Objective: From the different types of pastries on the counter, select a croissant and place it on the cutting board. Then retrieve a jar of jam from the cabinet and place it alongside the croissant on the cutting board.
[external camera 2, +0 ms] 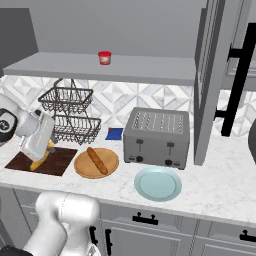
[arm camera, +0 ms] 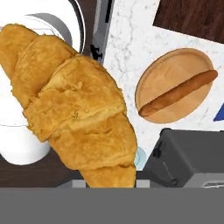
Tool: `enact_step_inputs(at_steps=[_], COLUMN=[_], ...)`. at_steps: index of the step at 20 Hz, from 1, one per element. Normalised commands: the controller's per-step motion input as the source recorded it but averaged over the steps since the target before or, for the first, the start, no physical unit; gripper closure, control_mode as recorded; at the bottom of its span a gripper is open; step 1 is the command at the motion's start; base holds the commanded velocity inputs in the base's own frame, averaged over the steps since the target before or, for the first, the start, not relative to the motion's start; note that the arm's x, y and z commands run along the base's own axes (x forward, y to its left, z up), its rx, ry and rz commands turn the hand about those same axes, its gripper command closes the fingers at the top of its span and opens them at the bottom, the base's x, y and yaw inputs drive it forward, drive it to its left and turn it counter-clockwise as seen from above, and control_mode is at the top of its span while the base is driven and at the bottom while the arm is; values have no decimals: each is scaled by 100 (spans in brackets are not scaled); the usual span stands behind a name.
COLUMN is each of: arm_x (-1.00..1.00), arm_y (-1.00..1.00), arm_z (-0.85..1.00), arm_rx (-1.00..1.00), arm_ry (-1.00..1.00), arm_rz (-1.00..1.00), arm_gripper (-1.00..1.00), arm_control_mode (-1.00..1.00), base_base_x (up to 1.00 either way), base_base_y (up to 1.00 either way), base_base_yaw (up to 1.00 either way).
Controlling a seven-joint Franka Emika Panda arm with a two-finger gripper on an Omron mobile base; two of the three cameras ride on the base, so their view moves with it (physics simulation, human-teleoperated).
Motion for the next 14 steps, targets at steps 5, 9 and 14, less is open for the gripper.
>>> enact_step_inputs(at_steps=[5,9,14], arm_x=[82,89,35], arm_y=[88,77,80], arm_z=[0,-41,-94], arm_rx=[9,11,17], arm_ry=[2,0,0], arm_rz=[16,16,21], arm_gripper=[100,100,100], arm_control_mode=[-100,-100,-100], base_base_x=[0,0,0], base_base_y=[0,0,0], base_base_yaw=[0,0,0])
